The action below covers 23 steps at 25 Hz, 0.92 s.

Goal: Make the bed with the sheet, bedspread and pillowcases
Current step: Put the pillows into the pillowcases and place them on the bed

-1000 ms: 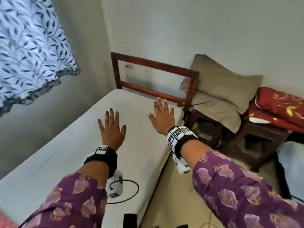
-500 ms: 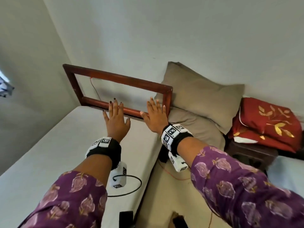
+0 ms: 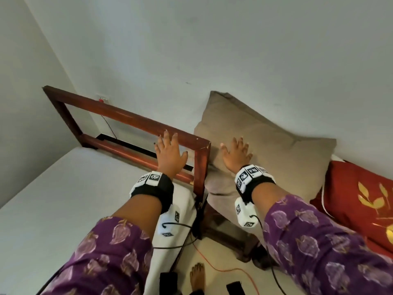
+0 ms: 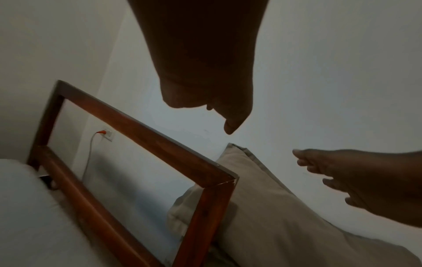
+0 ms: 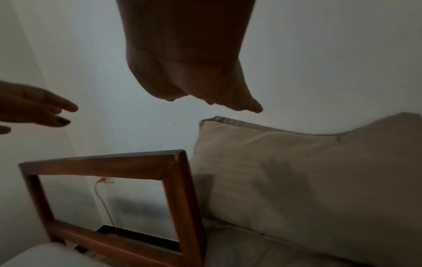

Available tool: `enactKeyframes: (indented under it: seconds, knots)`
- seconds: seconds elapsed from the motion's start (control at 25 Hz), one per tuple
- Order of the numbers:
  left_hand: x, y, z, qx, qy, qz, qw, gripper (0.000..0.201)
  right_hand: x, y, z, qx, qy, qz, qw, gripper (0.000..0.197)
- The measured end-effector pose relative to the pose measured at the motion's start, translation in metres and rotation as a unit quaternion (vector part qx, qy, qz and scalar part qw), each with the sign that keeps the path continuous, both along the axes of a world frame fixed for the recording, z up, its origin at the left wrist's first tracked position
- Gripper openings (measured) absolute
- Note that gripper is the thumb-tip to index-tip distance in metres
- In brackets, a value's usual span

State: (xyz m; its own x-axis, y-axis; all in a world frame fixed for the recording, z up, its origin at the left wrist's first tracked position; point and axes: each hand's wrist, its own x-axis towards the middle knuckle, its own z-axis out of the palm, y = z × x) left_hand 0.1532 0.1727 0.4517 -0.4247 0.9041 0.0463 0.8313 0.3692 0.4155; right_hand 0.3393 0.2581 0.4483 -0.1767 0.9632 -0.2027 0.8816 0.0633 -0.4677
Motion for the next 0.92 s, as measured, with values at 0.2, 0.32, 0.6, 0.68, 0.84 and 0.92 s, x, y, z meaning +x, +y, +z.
enactKeyframes:
  seconds: [0.2,0.32,0.6,0.68,0.84,0.92]
  knots:
    - [0.032,0.116,-0.007,-0.030,-0.035,-0.022,0.999,0.072,0.042,0.087,-0.026,-0.060,-0.007,-0.066,0.996,0.066]
    - [0.047,0.165,-0.019,-0.045,-0.047,-0.033,0.997,0.071,0.069,0.130,-0.045,-0.089,0.009,-0.128,0.988,0.066]
    - [0.063,0.265,-0.042,0.011,-0.160,0.052,0.986,0.061,0.153,0.209,-0.086,-0.114,-0.002,-0.274,0.955,0.078]
    - [0.072,0.289,-0.051,-0.026,-0.174,0.082,0.981,0.057,0.179,0.224,-0.098,-0.123,-0.037,-0.294,0.947,0.078]
    - [0.079,0.308,-0.081,-0.099,-0.230,0.166,0.954,0.054,0.210,0.245,-0.120,-0.149,-0.106,-0.231,0.956,0.061]
    - [0.081,0.313,-0.099,-0.136,-0.212,0.177,0.951,0.056,0.216,0.256,-0.125,-0.151,-0.149,-0.158,0.964,0.048]
